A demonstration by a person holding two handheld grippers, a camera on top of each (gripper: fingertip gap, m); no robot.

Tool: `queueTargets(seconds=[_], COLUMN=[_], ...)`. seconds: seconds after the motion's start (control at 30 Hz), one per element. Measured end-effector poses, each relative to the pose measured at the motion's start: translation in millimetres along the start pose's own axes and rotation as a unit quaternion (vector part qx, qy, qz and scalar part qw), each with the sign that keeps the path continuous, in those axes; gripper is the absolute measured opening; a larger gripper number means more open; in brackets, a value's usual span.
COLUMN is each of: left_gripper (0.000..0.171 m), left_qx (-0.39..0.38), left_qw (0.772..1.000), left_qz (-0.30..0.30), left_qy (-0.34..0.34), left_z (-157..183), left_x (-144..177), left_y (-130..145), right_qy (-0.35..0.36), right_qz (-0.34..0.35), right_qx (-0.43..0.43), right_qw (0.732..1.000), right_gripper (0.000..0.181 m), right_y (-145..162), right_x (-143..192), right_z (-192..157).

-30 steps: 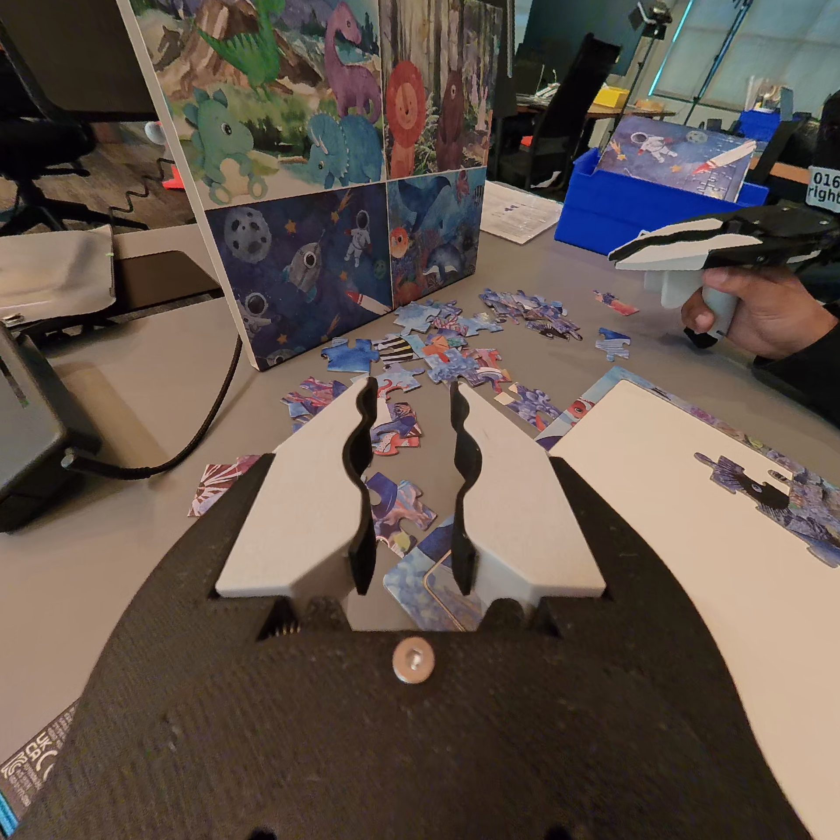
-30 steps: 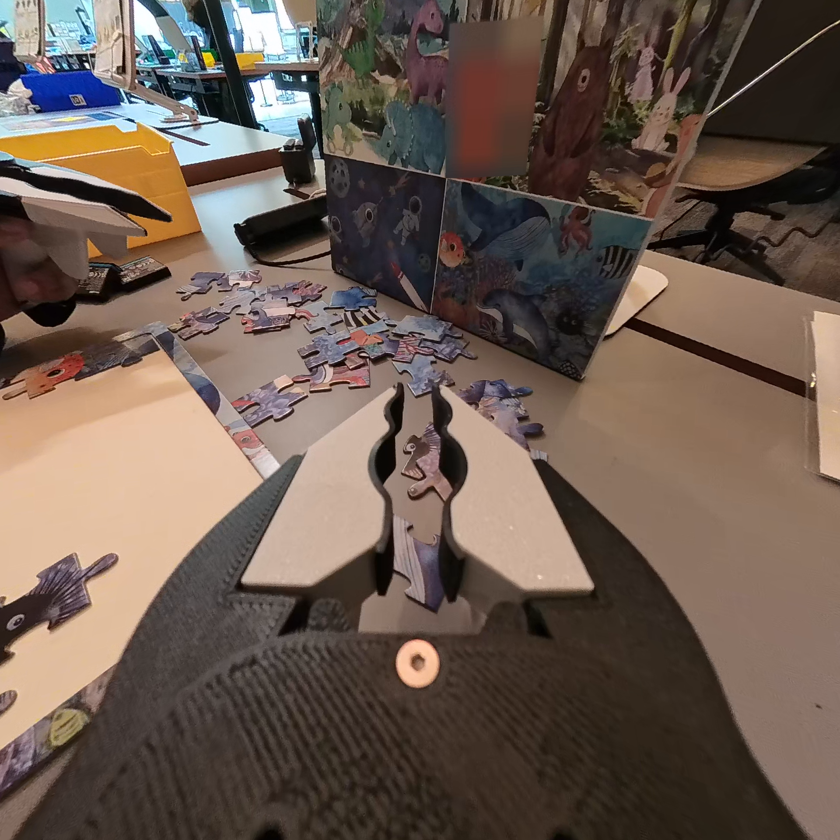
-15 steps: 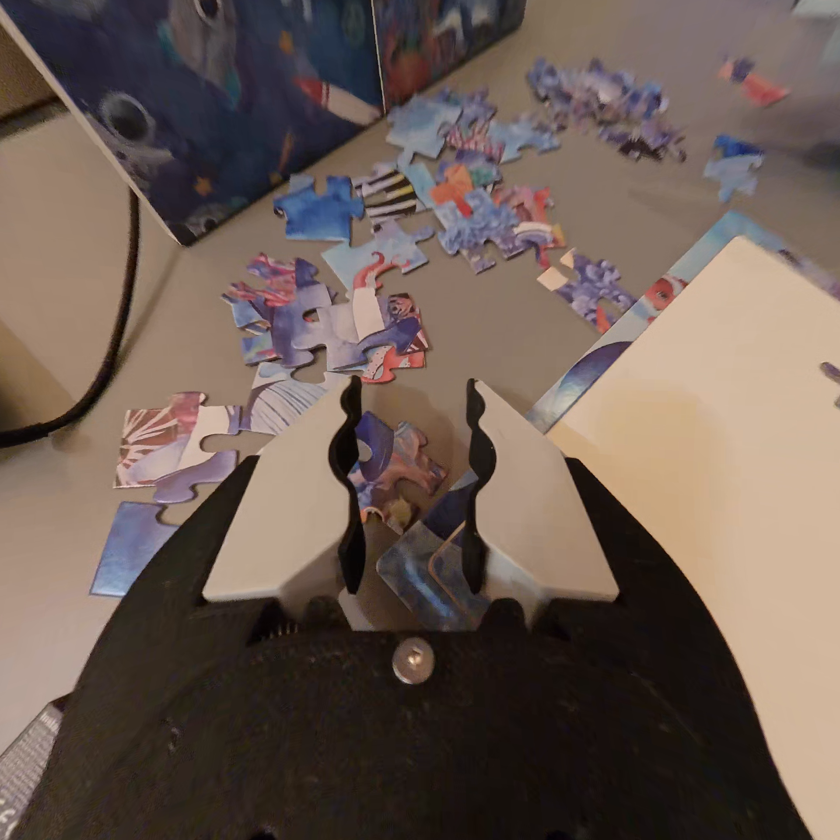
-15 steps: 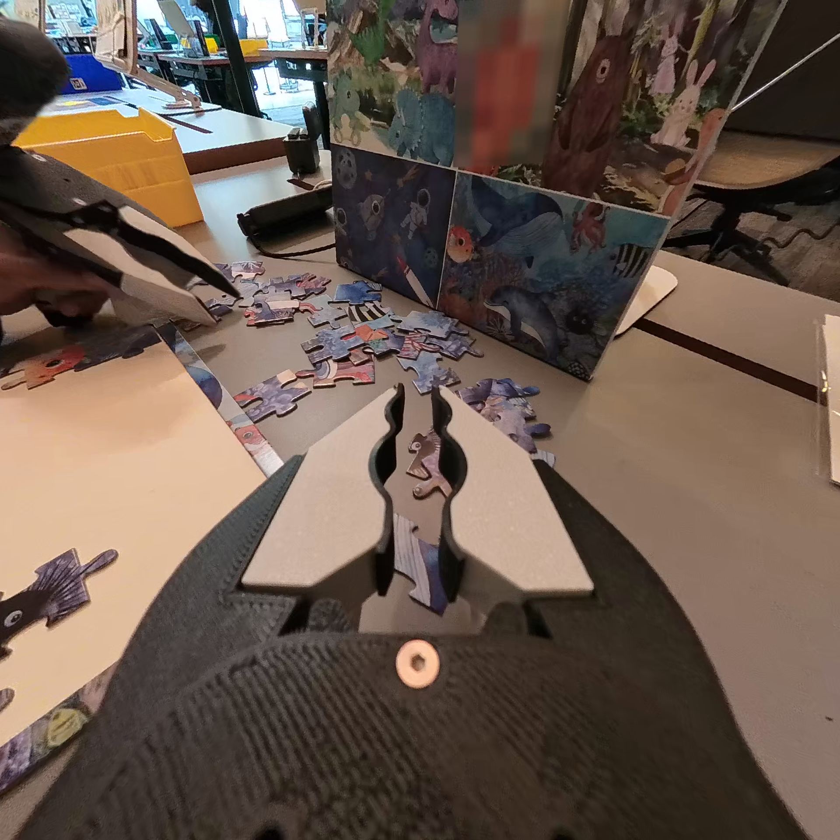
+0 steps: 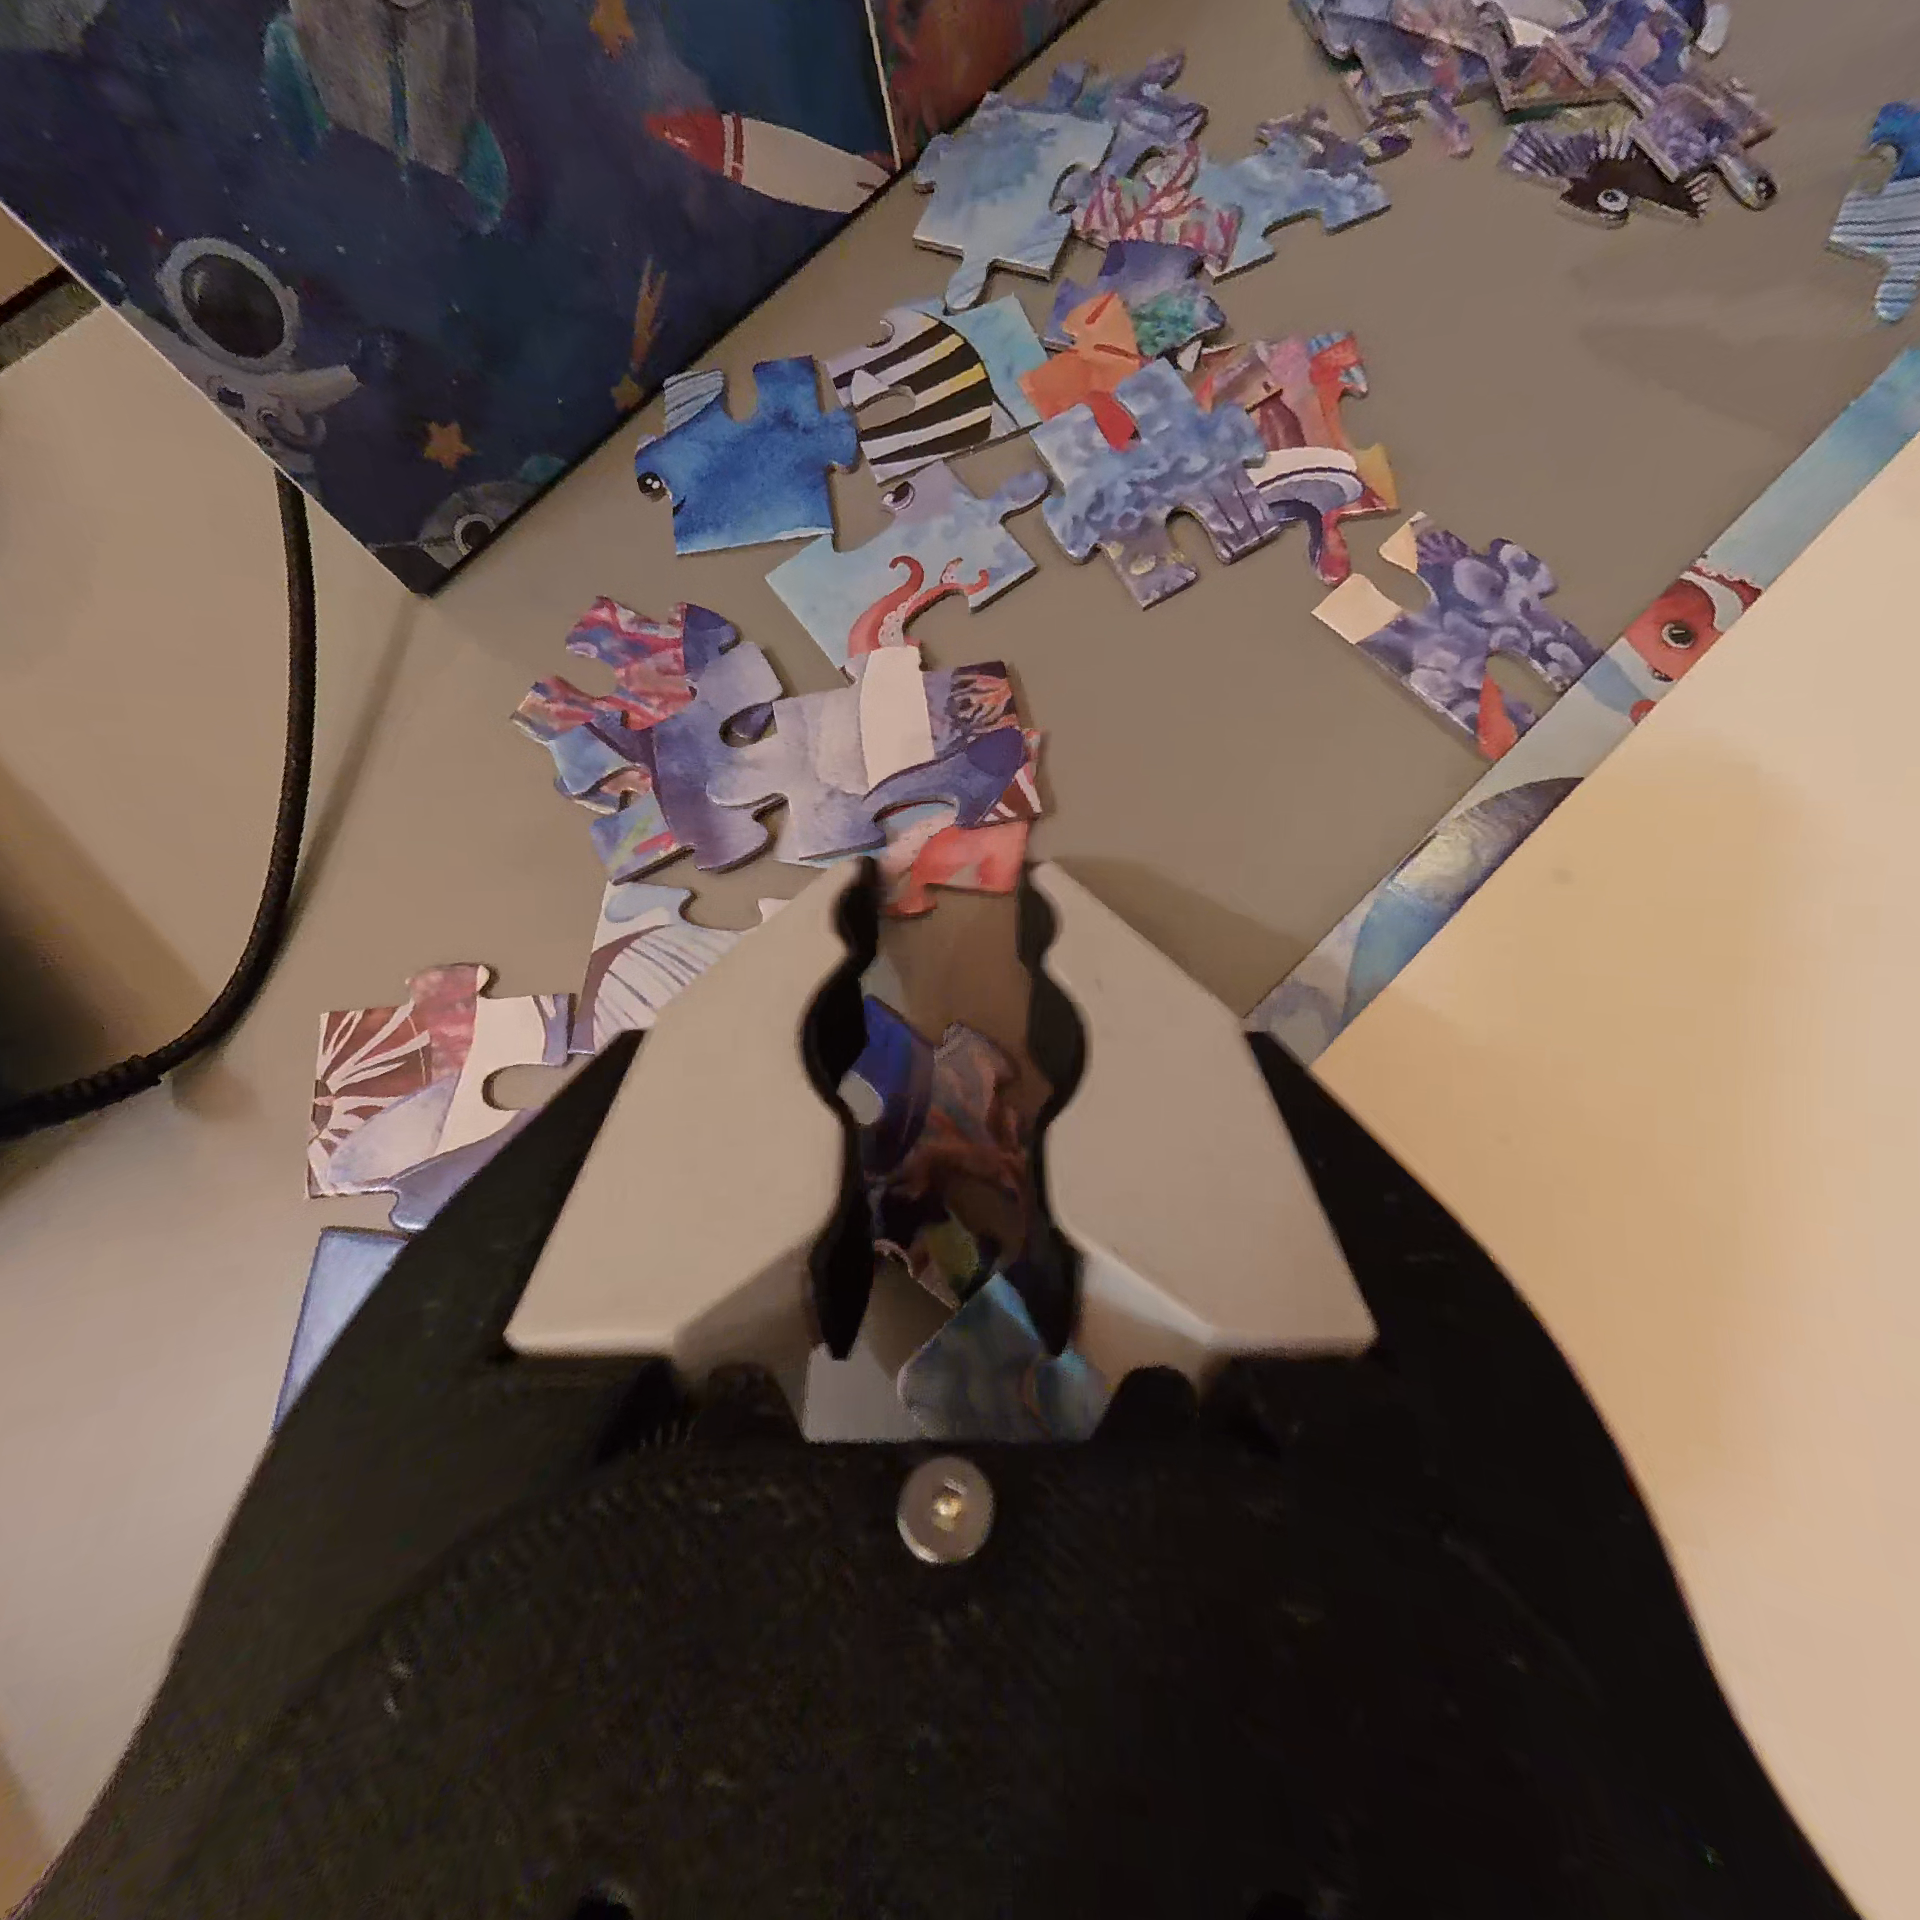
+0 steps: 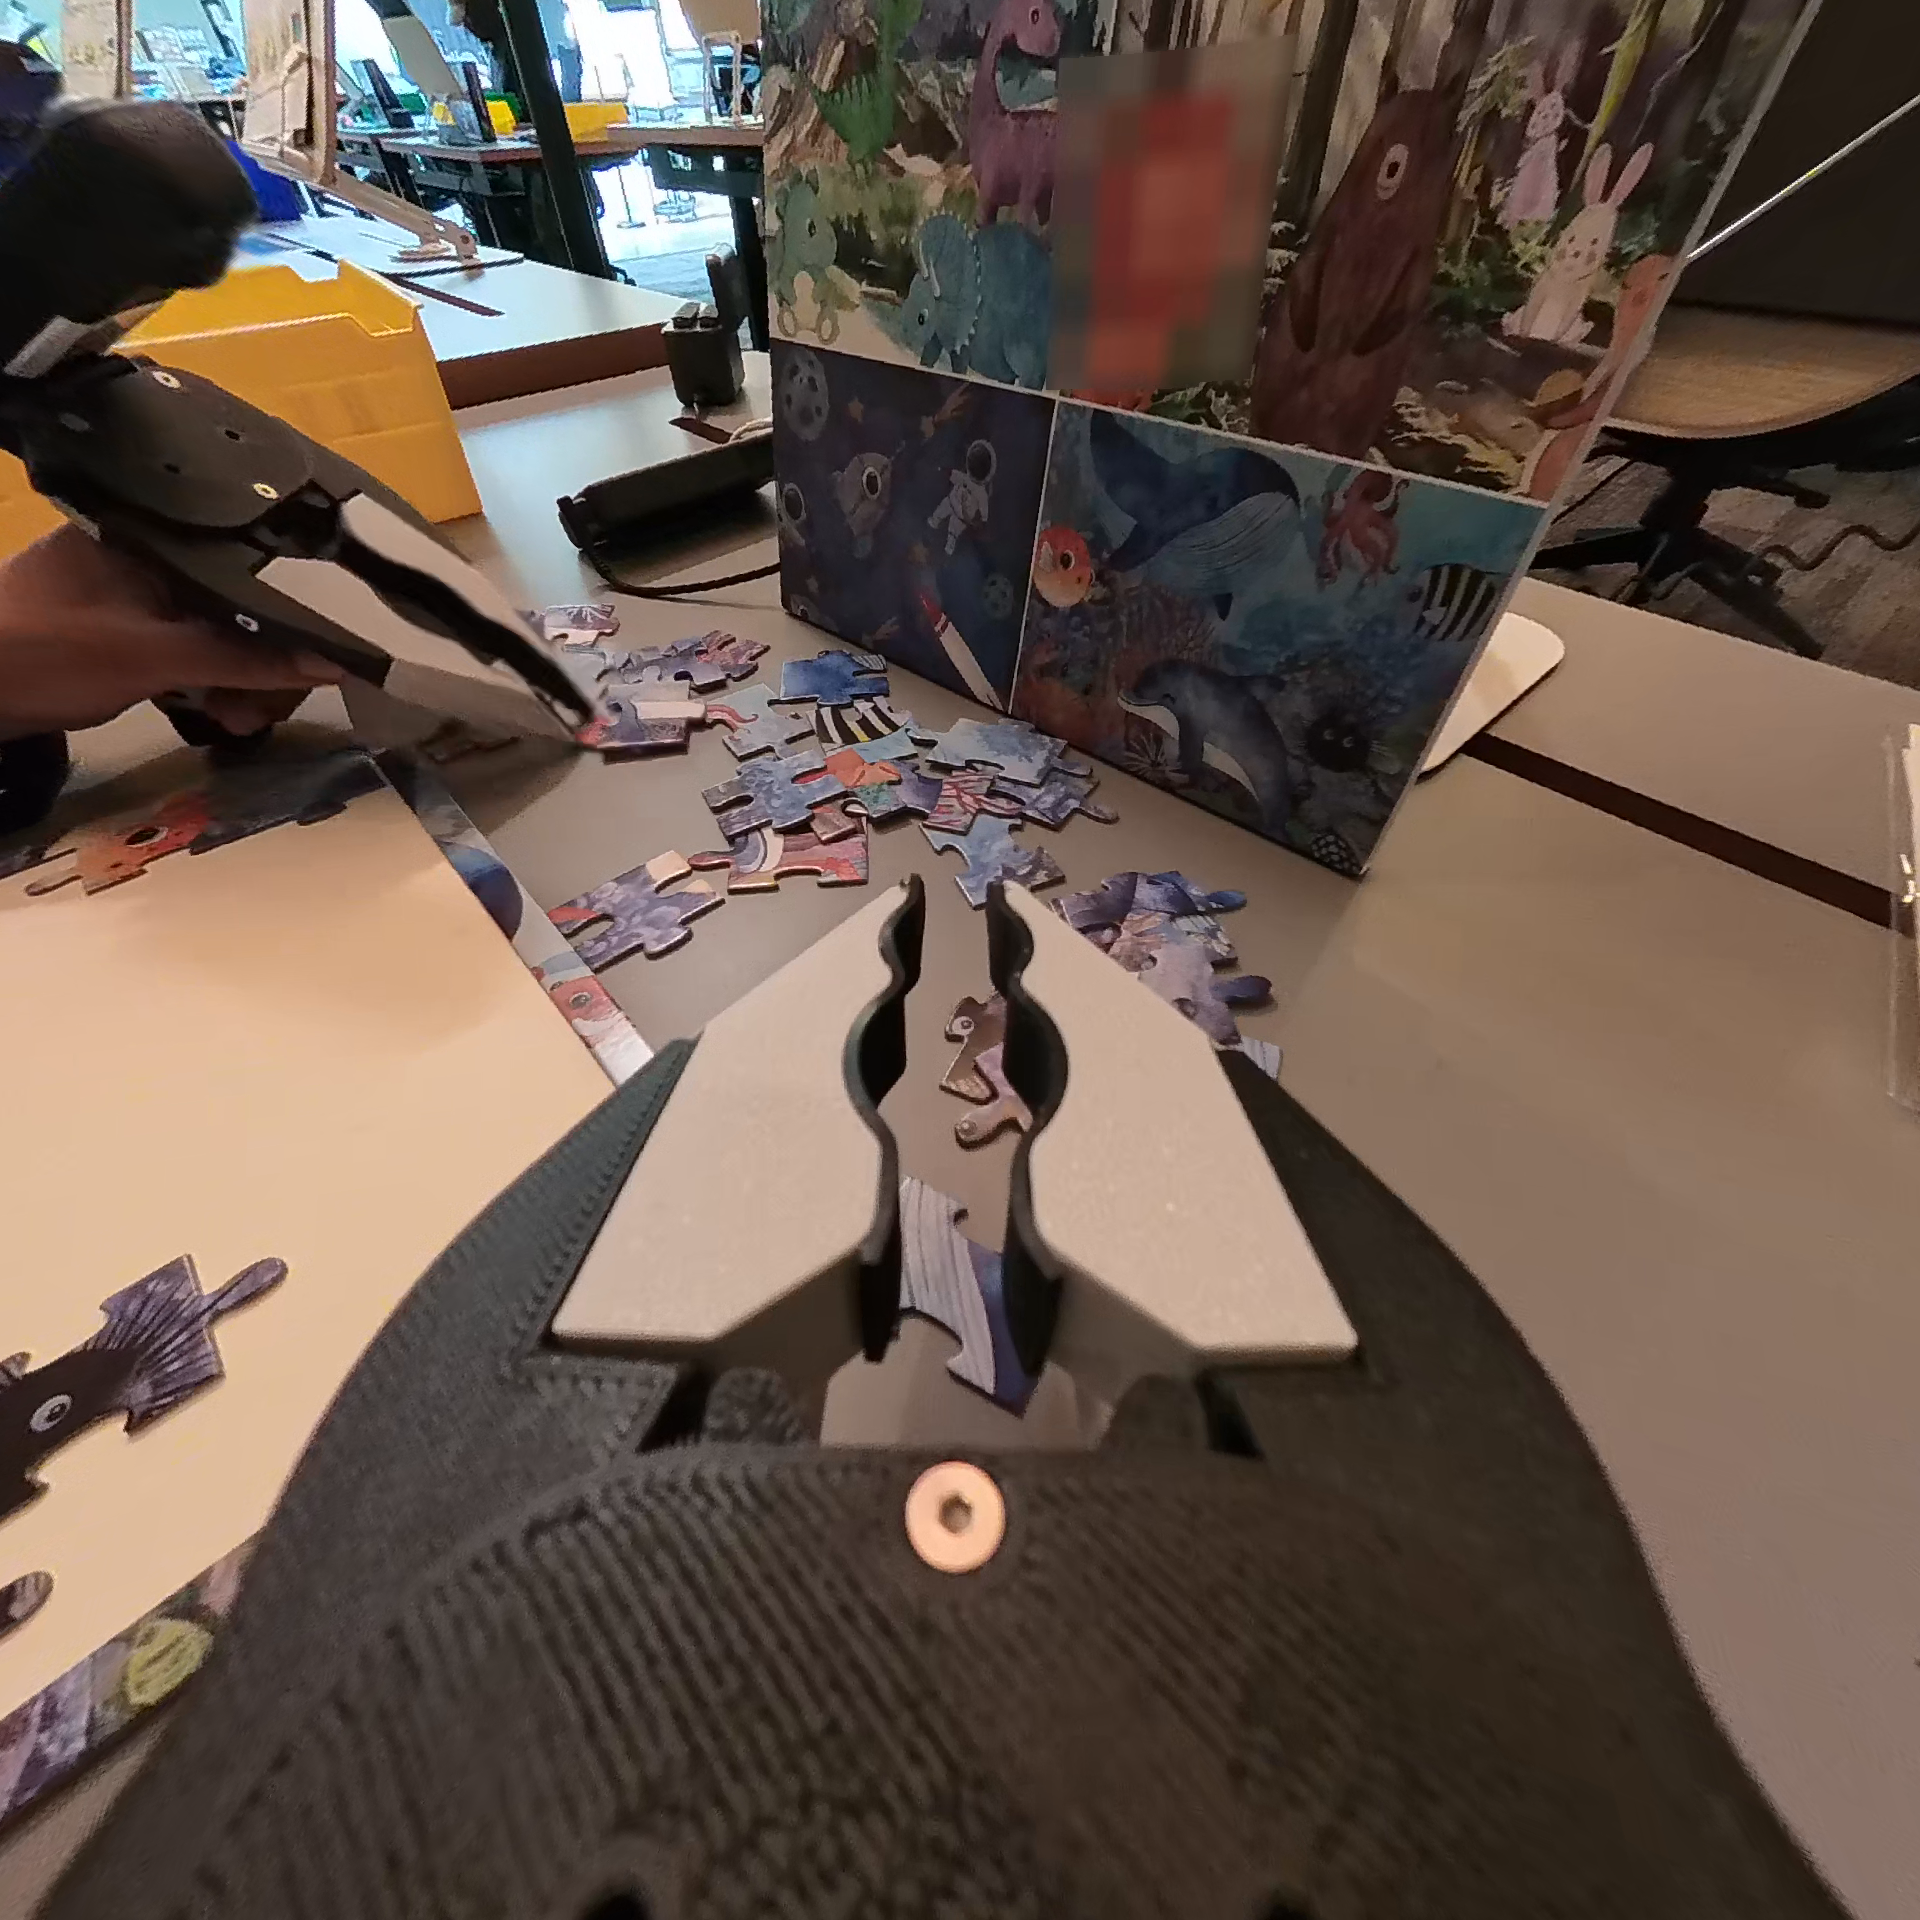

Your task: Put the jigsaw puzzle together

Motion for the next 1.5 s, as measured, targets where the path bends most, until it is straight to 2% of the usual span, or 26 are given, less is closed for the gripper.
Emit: queueTargets(seconds=[0.03,0.23,0.4,0.47,0.53,0.6,0.67,0.73,0.8,0.87,0.9,1.07,1.17,1.27,1.37,1.5], left_gripper=[0.000,0.003,0.040,0.052,0.072,0.083,0.090,0.053,0.037,0.021,0.018,0.020,0.021,0.040,0.061,0.075], left_qx=[-0.007,-0.010,-0.005,-0.008,-0.008,-0.029,-0.054,-0.028,-0.012,-0.018,-0.019,0.006,0.032,0.063,0.051,0.005], left_qw=[1.000,0.999,0.999,0.999,0.998,0.998,0.998,0.999,0.998,0.999,0.999,0.998,0.999,0.995,0.998,1.000], left_qz=[0.007,0.024,0.030,0.053,0.067,0.050,0.002,-0.027,-0.046,-0.036,-0.033,-0.034,0.013,0.044,0.020,-0.015], left_qy=[0.008,0.023,0.019,0.010,0.006,-0.002,-0.029,0.012,0.041,0.024,0.011,-0.047,-0.007,0.059,0.043,0.011], left_z=[2.1,3.8,-0.3,-1.1,0.5,2.6,-0.8,6.4,11.5,4.5,-0.7,-31.8,-29.4,-15.7,-14.0,-10.2], left_x=[2.8,16.0,10.9,8.8,1.7,-11.3,-28.2,-30.7,-26.6,-20.9,-18.8,-4.2,5.0,-2.0,-26.1,-48.3], left_y=[-0.4,0.7,-0.3,-9.9,-21.1,-27.0,-26.3,-29.4,-27.2,-24.7,-22.8,-20.1,-31.5,-44.3,-48.3,-45.5], right_qy=[-0.001,-0.002,-0.006,-0.006,-0.005,-0.005,-0.002,0.001,0.002,-0.001,-0.005,-0.012,-0.011,-0.010,-0.008,-0.004], right_qz=[-0.001,-0.007,-0.012,-0.013,-0.012,-0.011,-0.012,-0.013,-0.012,-0.005,-0.002,-0.012,-0.012,-0.011,-0.015,-0.009], right_qx=[0.001,0.003,0.000,0.001,0.000,-0.002,-0.001,0.000,-0.001,-0.003,-0.004,0.012,0.020,0.019,0.013,-0.003], right_qw=[1.000,1.000,1.000,1.000,1.000,1.000,1.000,1.000,1.000,1.000,1.000,1.000,1.000,1.000,1.000,1.000], right_gripper=[0.011,0.011,0.010,0.010,0.010,0.010,0.010,0.010,0.010,0.010,0.010,0.010,0.010,0.010,0.010,0.010], right_y=[0.2,2.2,5.3,5.4,5.3,5.3,5.6,6.2,5.6,2.7,1.1,0.9,-0.6,-0.3,3.1,4.7], right_x=[-0.4,-2.2,-4.2,-4.3,-4.1,-3.7,-3.1,-2.2,-1.3,-0.8,-1.1,-4.7,-5.0,-5.2,-5.1,-2.4], right_z=[-0.5,-1.5,-2.1,-2.1,-1.8,-1.3,-0.4,1.1,2.4,2.0,1.0,-5.2,-7.2,-7.5,-5.0,0.9])
Point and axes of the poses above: each gripper's, where its closed fingertips meet, x back along the fingers, y out of its underside, z = x × y across the jaws, the point moved 4 cm from there along x, back along the fingers, and after that the axes turned 11 degrees about x, right-handed, at the moved point
